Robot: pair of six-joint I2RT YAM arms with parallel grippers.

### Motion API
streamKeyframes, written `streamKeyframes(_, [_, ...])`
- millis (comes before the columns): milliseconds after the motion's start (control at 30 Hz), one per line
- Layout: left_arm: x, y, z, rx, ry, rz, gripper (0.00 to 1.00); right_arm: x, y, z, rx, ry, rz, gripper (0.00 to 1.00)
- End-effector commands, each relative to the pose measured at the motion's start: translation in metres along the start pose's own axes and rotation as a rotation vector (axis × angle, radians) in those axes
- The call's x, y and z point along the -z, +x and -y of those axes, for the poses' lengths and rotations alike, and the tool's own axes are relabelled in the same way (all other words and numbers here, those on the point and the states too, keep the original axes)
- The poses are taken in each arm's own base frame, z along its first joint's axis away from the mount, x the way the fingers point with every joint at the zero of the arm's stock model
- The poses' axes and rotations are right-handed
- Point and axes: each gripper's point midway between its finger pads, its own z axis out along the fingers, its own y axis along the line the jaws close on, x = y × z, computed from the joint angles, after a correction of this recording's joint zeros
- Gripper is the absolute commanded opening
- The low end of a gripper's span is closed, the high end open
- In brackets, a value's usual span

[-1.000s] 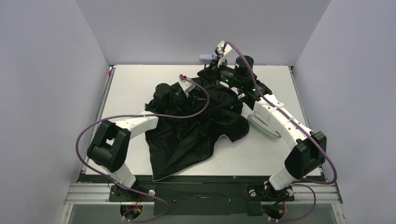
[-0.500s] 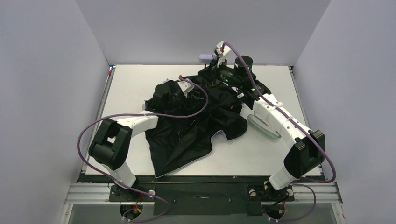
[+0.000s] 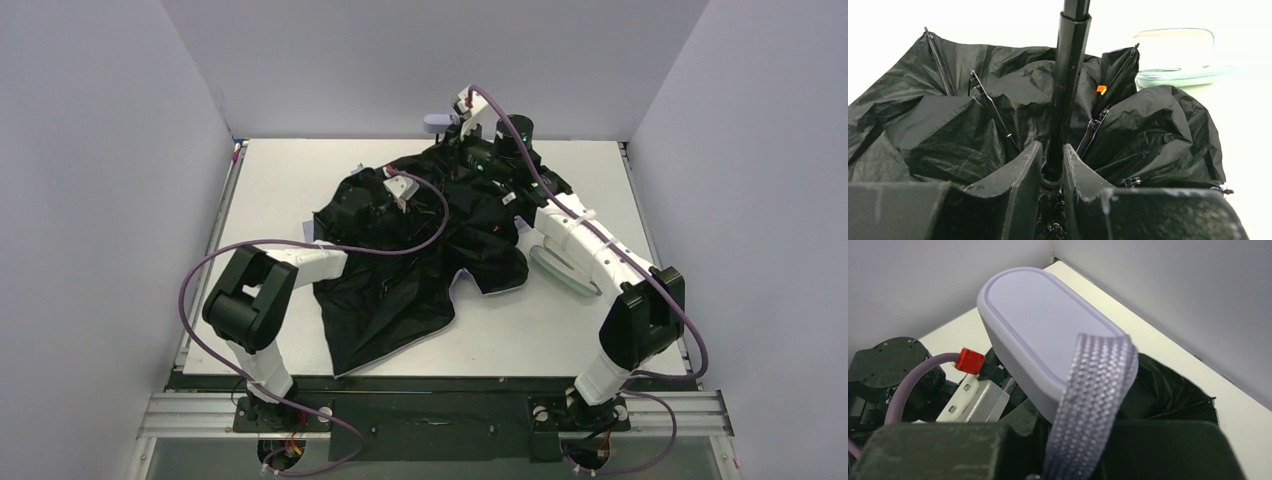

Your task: Open the umbrella

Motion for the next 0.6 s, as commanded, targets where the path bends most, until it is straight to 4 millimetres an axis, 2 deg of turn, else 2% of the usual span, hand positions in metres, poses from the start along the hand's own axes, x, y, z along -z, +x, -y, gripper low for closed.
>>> streamKeyframes(0, [0.006,0.052,-0.022,0.149,-0.157,-0.104,0.18,0.008,-0.070,-0.014,0.059,-0.050,0.162,0.00])
streamKeyframes(167, [0.017,0.075,-0.030,0.195,-0.275,-0.133,0.18,0.000,-0.079,-0.014,0.056,-0.069,0.180,0.00])
streamKeyframes(267, [0.030,0.086,-0.041,0.200,-0.369,-0.160,0.19,-0.003,-0.095,-0.016,0.049,-0.083,0.213,0.00])
streamKeyframes(400, [0.042,0.098,-0.040,0.205,-0.391,-0.192,0.21,-0.012,-0.116,-0.018,0.034,-0.108,0.270,0.00])
streamKeyframes(433, [0.044,0.102,-0.039,0.215,-0.396,-0.201,0.21,-0.011,-0.127,-0.020,0.038,-0.114,0.294,0.00])
streamKeyframes(467, [0.045,0.106,-0.039,0.223,-0.401,-0.212,0.22,-0.015,-0.128,-0.021,0.026,-0.123,0.300,0.00])
streamKeyframes(567, [0.049,0.119,-0.042,0.260,-0.435,-0.239,0.23,-0.014,-0.147,-0.024,0.026,-0.136,0.340,0.00])
